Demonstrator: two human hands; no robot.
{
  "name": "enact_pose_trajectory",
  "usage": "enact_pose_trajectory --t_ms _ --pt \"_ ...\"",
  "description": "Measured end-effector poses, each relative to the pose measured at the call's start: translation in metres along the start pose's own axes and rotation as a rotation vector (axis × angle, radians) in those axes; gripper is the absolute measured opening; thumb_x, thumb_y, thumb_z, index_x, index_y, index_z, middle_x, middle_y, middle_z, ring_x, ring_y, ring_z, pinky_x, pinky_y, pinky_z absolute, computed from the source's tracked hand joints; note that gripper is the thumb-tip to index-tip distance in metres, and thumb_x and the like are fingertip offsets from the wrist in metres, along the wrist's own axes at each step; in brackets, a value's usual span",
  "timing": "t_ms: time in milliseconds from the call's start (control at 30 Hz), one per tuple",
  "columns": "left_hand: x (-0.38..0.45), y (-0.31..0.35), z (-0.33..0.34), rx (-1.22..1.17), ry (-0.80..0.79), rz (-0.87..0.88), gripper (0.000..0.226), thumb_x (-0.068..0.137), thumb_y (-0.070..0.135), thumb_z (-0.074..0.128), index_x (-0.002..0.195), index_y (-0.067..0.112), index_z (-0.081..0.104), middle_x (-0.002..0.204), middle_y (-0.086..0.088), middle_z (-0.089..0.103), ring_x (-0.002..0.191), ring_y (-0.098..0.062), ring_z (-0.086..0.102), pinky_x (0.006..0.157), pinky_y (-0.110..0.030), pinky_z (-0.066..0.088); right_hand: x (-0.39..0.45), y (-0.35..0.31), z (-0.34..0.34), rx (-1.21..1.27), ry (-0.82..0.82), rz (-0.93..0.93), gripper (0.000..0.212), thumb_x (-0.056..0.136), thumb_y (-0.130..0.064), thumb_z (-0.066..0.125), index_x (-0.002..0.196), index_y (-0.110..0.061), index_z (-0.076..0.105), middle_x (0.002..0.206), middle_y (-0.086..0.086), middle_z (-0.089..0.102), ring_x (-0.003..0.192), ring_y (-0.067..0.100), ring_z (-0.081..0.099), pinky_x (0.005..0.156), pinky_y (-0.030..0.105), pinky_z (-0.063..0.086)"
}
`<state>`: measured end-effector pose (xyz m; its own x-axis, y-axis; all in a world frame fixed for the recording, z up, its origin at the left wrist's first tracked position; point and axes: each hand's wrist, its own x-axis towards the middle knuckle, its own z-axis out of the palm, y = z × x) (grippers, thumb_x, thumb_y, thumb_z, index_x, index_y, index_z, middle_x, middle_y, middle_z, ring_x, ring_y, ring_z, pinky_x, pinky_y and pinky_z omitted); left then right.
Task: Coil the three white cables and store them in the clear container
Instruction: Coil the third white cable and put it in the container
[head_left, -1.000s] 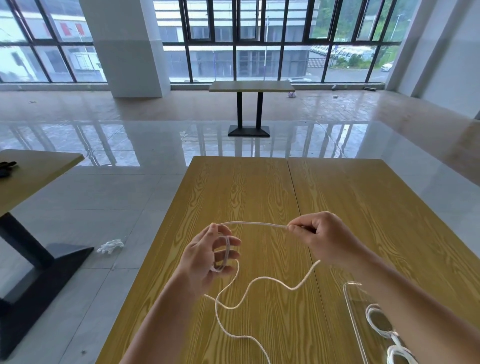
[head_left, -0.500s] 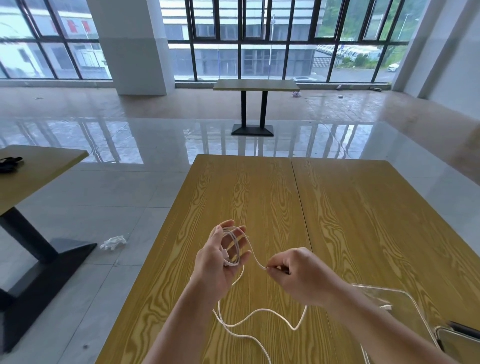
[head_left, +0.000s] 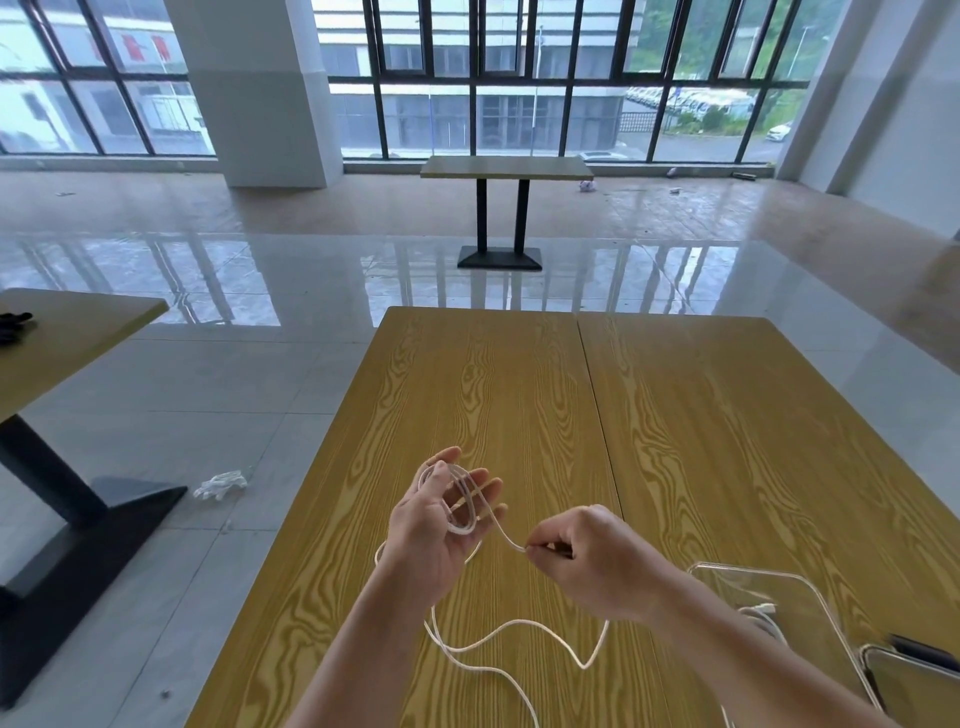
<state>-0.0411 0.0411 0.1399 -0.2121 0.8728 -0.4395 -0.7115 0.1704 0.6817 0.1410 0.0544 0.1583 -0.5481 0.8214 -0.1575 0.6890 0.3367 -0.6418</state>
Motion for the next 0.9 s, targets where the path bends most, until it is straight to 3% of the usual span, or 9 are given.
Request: enact_pose_trajectory --t_ms 133,200,333,433,533,633,800,900 --pt "0.007 0.0 -0.002 -0.201 0.036 -0.007 0.023 0.106 0.026 0.04 0.107 0.011 0.057 0.081 -0.012 0.056 0.067 -0.021 0.057 0.061 -0.036 0.054 -0.004 0.001 0.007 0.051 -0.004 -0.014 0.022 0.1 -0.023 0.056 0.098 -0.014 0.076 0.063 -0.01 0.06 0.045 0.001 0.048 0.048 0.016 0.04" --pt "0.01 0.0 -0.007 -0.246 0.051 0.001 0.019 0.107 0.025 0.039 0.102 0.013 0.052 0.076 -0.009 0.048 0.061 -0.017 0.047 0.052 -0.028 0.046 -0.007 0.004 0.01 0.051 0.007 -0.06 0.025 0.1 -0.02 0.054 0.098 -0.006 0.074 0.061 -0.004 0.057 0.046 0.004 0.044 0.05 0.025 0.042" --pt "0.018 0.005 -0.025 -0.309 0.127 0.018 0.015 0.107 0.025 0.038 0.1 0.014 0.046 0.076 -0.006 0.042 0.059 -0.014 0.039 0.046 -0.023 0.041 -0.012 0.013 0.007 0.083 -0.003 -0.059 0.027 0.101 -0.017 0.052 0.101 0.001 0.071 0.059 0.0 0.052 0.044 0.004 0.04 0.045 0.022 0.037" --pt "0.026 0.013 -0.044 -0.314 0.178 0.063 0.013 0.107 0.025 0.037 0.104 0.015 0.044 0.078 -0.006 0.042 0.061 -0.013 0.038 0.047 -0.023 0.041 -0.019 0.018 0.001 0.098 -0.047 -0.038 0.027 0.102 -0.022 0.052 0.1 -0.004 0.073 0.056 -0.006 0.048 0.044 0.005 0.038 0.046 0.025 0.037" --pt "0.028 0.017 -0.051 -0.21 0.218 0.103 0.017 0.106 0.029 0.04 0.104 0.014 0.046 0.079 -0.006 0.043 0.061 -0.013 0.04 0.051 -0.025 0.041 -0.022 0.009 -0.008 0.074 -0.12 -0.088 0.023 0.102 -0.025 0.054 0.101 -0.016 0.075 0.056 -0.008 0.051 0.045 0.008 0.041 0.046 0.026 0.039" --pt "0.025 0.014 -0.04 -0.029 0.21 0.115 0.024 0.105 0.034 0.042 0.103 0.013 0.054 0.077 -0.005 0.046 0.06 -0.013 0.042 0.052 -0.027 0.039 -0.021 -0.012 -0.017 0.059 -0.145 -0.195 0.017 0.1 -0.024 0.059 0.102 -0.022 0.076 0.053 -0.013 0.055 0.044 0.005 0.044 0.045 0.017 0.038" --pt "0.011 0.009 -0.019 0.167 0.097 0.082 0.035 0.103 0.046 0.04 0.106 0.018 0.061 0.078 -0.003 0.048 0.06 -0.012 0.044 0.043 -0.023 0.035 -0.011 -0.037 -0.031 0.05 -0.055 -0.318 0.016 0.097 -0.018 0.063 0.103 -0.015 0.077 0.058 -0.018 0.06 0.047 0.002 0.051 0.049 0.011 0.039" --pt "0.002 0.008 -0.013 0.287 -0.018 0.044 0.042 0.102 0.05 0.037 0.109 0.018 0.062 0.081 -0.004 0.049 0.06 -0.013 0.044 0.045 -0.024 0.035 -0.005 -0.04 -0.036 0.039 0.056 -0.34 0.015 0.097 -0.016 0.063 0.102 -0.014 0.077 0.057 -0.032 0.059 0.051 -0.004 0.056 0.053 0.008 0.04"
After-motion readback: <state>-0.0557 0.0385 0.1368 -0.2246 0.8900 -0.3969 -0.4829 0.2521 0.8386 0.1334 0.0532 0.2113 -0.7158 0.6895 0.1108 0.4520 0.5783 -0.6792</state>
